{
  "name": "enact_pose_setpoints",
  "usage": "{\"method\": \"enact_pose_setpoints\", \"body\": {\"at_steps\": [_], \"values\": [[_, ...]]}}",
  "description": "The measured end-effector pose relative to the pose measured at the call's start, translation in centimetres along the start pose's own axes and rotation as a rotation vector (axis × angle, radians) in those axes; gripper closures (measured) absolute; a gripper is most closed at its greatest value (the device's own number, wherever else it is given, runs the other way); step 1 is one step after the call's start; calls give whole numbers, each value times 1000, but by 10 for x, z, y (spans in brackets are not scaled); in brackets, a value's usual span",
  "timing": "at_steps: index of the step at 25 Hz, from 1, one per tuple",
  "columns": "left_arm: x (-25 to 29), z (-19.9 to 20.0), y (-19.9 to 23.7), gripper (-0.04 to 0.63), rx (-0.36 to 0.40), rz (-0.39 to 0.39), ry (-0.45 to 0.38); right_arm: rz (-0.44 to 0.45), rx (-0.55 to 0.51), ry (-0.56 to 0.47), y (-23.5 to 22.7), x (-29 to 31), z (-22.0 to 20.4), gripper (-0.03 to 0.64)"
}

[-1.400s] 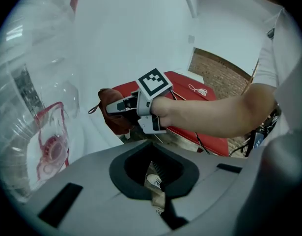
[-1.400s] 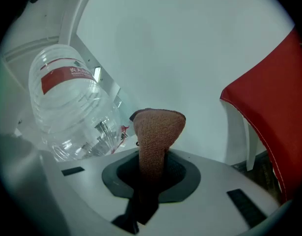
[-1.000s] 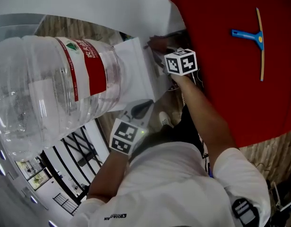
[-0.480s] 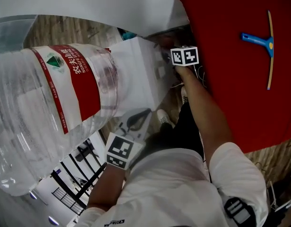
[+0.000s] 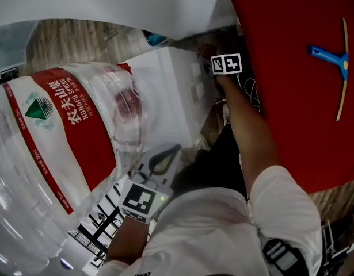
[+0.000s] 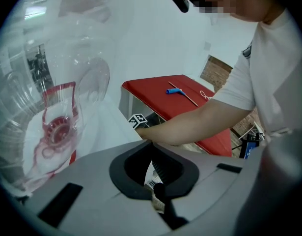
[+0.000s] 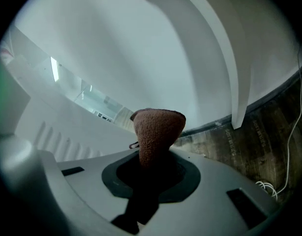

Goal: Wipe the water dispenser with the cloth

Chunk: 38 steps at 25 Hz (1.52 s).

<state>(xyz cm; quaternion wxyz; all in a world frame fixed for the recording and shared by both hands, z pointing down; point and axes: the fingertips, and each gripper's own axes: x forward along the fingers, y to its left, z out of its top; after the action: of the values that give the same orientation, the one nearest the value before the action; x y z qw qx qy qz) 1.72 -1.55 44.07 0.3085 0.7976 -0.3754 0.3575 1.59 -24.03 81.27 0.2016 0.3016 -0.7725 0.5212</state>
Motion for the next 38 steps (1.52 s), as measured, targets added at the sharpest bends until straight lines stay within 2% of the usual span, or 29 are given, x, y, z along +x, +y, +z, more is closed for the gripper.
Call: {"method": "enact_pose_setpoints", "body": {"at_steps": [9,17,23,30,35,38], "values": [[2,3,6,606,-22,21,-21,-69,23,67,-38,23,-33,561],[-5,1,9,606,-18,31,-29,-76,4,12,-27,6,-13,561],[-12,-2,6,606,19,21,-42,-98,-38,-74,10,-33,-1,561],[-18,-9,-7,606,84,-24,-50,-82,-73,-146,85,-119,0,561],[-21,-7,-12,606,93,-36,-69,-6,-74,-223,129,-187,14,561],[-23,-5,-13,606,97,-38,-79,50,-32,-254,153,-223,16,561]]}}
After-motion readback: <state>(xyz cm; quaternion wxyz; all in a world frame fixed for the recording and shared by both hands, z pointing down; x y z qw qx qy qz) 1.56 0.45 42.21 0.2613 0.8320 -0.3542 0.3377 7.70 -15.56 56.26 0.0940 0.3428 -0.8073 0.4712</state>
